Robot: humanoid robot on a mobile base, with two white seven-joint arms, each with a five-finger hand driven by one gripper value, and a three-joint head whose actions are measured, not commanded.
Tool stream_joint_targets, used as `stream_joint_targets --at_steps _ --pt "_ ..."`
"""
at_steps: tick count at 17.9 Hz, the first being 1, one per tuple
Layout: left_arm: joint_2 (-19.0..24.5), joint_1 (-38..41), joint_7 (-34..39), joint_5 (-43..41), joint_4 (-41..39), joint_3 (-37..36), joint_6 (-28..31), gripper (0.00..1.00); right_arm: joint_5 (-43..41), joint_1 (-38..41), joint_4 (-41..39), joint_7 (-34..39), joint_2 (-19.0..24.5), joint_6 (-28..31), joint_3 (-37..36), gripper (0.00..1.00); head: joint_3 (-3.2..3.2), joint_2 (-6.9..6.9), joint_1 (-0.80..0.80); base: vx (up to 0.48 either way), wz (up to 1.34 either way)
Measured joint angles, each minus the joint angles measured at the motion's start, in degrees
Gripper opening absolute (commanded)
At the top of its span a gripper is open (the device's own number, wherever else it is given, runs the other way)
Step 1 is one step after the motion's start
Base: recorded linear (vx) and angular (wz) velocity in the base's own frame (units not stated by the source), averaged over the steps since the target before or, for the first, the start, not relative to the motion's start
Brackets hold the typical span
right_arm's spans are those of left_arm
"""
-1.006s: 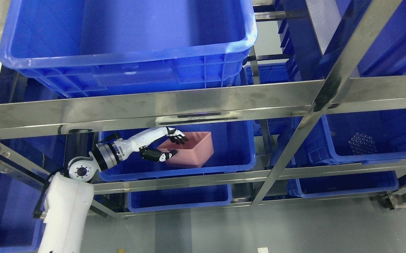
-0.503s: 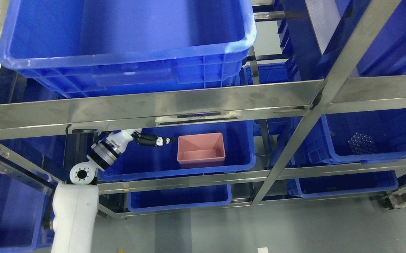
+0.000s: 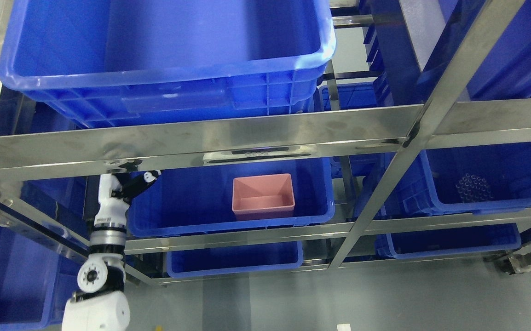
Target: Place storage box into left shelf container
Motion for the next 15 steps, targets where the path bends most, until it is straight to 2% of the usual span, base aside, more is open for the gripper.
stream_joint_targets --at_steps 8,15 --pt "-0.56 11.52 3.21 3.03 -11.03 -1.95 -4.92 1.00 0.00 0.00 0.00 0.00 0.00 0.00 0.00 1.00 0.00 0.00 0.00 0.000 0.00" --pt "-0.80 18.61 -5.20 3.63 -15.88 -3.71 -9.68 1.00 0.00 0.00 0.00 0.00 0.00 0.00 0.00 1.00 0.00 0.00 0.00 0.000 0.00"
